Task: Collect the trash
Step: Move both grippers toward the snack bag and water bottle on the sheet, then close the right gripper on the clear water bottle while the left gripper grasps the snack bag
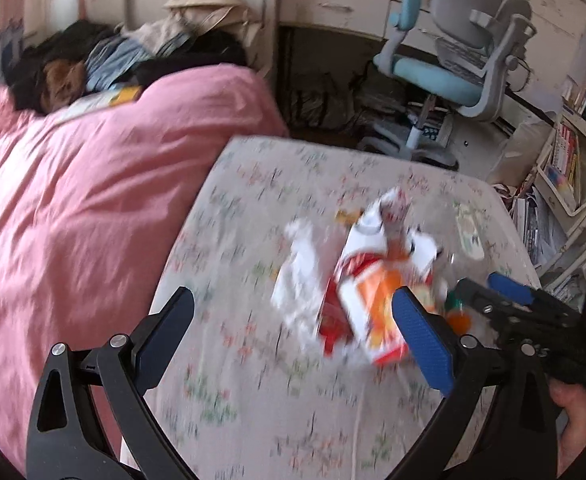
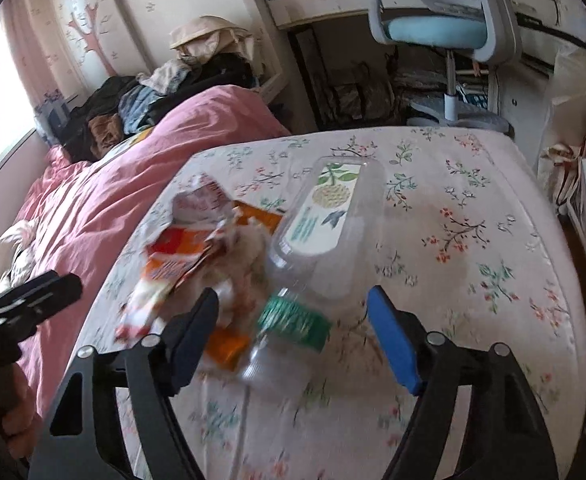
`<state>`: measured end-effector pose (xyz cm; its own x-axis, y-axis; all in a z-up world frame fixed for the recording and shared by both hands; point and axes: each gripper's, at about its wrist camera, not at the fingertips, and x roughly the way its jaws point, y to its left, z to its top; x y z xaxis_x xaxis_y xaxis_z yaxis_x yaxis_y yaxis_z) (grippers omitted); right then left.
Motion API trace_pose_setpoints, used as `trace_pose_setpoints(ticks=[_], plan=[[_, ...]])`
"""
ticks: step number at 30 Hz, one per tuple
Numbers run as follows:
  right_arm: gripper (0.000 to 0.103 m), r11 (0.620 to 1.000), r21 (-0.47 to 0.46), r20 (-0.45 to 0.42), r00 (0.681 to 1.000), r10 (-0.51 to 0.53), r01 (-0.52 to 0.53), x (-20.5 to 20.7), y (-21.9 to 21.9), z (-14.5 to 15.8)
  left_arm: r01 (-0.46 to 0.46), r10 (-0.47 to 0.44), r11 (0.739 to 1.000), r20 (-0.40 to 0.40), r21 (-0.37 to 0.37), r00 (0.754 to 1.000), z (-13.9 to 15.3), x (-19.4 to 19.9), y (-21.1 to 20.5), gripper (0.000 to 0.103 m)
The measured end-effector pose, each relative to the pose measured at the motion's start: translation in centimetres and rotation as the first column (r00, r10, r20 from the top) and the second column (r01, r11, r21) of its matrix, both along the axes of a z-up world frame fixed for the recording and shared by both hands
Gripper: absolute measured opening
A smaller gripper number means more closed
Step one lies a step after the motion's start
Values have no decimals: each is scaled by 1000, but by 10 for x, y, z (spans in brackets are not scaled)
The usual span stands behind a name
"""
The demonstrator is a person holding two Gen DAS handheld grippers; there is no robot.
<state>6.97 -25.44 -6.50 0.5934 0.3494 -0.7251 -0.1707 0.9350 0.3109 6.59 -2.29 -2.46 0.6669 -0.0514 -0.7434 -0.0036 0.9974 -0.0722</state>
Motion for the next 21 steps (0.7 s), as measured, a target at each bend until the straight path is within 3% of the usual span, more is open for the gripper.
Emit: trace_pose_setpoints(ticks=[5, 8, 9, 10, 12, 16, 21], plan=[[65, 1000, -13, -25, 1000, -1, 1, 22, 0, -12, 62, -63, 997, -20, -48, 998, -7, 38, -11, 96], [64, 999, -34, -22, 999, 25, -26, 24, 1, -13, 109, -110, 994, -70, -13, 991, -22, 55, -29, 95], [64, 999, -35, -22, 999, 37, -38, 24, -1, -13, 128, -127, 992, -89, -2, 988, -27, 58, -35, 89], [64, 998, -31, -26, 999, 45, -46, 22, -4, -12, 152, -150, 988, -114, 6, 982, -34, 61, -42, 72], [63, 999, -13, -36, 998, 50, -50, 21, -11, -13, 207, -208, 978, -150, -16, 967, -44, 62, -51, 51], [63, 996, 87, -60, 998, 31, -26, 15, -29, -10, 245, -244, 969, -114, -1, 963, -31, 51, -57, 31], [62, 985, 169, -42, 999, 26, -19, -3, -40, 6, 227, -234, 971, -85, -79, 969, -13, 33, -34, 19]])
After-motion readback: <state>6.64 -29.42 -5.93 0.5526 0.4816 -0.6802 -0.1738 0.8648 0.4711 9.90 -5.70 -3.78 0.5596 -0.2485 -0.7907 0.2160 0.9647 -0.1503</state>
